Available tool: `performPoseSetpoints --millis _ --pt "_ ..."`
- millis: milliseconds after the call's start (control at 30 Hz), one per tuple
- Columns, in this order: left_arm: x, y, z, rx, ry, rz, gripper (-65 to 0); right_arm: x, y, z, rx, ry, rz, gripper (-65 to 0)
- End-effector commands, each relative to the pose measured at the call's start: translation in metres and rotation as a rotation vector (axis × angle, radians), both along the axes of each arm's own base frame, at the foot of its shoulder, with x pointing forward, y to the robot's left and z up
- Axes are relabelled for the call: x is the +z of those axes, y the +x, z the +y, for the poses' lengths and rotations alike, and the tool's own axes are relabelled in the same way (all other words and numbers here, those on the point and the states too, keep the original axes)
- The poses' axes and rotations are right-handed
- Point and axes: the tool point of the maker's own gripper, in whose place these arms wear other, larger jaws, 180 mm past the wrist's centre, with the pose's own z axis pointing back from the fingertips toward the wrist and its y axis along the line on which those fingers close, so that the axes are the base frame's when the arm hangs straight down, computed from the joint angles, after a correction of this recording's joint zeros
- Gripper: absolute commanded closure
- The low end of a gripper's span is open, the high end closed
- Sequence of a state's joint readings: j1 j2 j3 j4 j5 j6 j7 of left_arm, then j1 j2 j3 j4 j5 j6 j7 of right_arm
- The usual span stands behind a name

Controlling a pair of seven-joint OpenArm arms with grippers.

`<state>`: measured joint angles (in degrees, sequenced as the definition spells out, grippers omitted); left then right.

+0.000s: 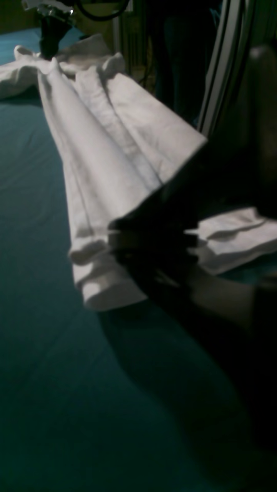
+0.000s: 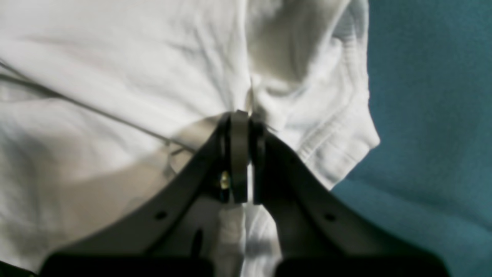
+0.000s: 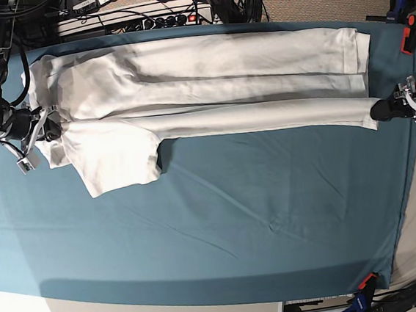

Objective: Fold the T-shirt properly
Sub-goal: 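Lower the folded edge onto the shirt and open both grippers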

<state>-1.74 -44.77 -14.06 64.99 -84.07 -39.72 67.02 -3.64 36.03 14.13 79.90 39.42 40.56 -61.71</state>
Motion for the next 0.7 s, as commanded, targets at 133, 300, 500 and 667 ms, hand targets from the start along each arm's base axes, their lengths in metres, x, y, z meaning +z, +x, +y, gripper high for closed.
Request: performPoseSetpoints --millis 133,300,500,667 --pt "0.024 0.017 0.013 0.041 0.003 -0.090 0.0 0.013 0.004 -0.021 -0.012 -0.080 -0.006 0.0" --pt "0.024 0.017 0.013 0.040 0.003 -0.089 0.0 0.013 0.004 -0.021 -0.012 -0.077 -0.007 0.0" --pt "0.024 0.017 0.013 0.041 0.003 -0.090 -9.9 0.013 0.004 -0.020 -0.012 -0.075 -0.010 -8.2" --pt "0.027 0.022 0.015 0.070 -0.009 -0.120 -24.6 0.014 0.005 -0.020 -0.012 -0.074 -0.014 -24.2"
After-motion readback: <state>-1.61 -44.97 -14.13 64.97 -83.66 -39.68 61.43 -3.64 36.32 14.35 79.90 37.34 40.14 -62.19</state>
